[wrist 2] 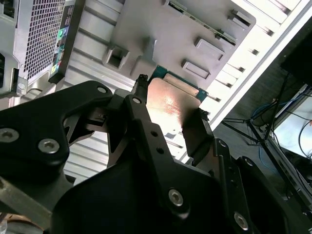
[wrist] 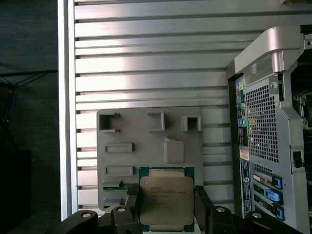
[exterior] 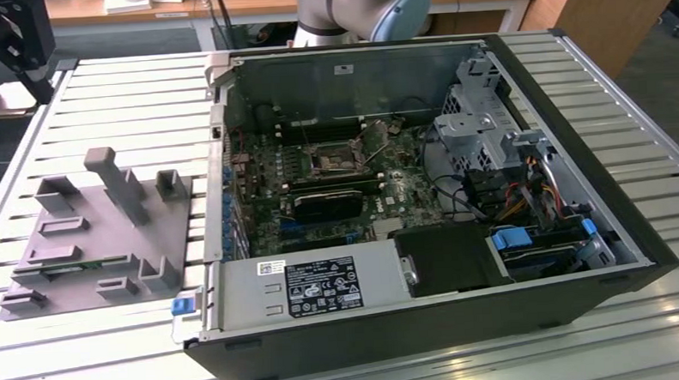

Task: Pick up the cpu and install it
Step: 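Pick up the cpu and move it towards the insertion slot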

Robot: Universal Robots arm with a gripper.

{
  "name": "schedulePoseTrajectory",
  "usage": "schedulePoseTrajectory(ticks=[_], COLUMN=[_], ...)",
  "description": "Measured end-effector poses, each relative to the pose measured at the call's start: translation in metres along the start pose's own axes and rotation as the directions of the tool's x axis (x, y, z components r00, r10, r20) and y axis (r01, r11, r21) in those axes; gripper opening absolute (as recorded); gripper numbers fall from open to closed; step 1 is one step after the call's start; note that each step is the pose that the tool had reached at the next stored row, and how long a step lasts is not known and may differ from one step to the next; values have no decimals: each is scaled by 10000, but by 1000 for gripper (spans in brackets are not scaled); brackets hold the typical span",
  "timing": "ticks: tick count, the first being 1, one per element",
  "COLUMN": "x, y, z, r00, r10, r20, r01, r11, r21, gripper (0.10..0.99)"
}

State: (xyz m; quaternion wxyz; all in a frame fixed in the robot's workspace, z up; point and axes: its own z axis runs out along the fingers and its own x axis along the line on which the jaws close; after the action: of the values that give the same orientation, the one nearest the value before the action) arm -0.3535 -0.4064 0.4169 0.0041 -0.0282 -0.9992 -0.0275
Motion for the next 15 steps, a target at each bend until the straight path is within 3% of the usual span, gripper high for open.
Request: schedulePoseTrajectory(ticks=[15], x=[-209], y=[12], z=[-1], r00=[10000], r10=[0], r20=[0], r01=[0], r11=[10000], r21=[0], gripper=[537])
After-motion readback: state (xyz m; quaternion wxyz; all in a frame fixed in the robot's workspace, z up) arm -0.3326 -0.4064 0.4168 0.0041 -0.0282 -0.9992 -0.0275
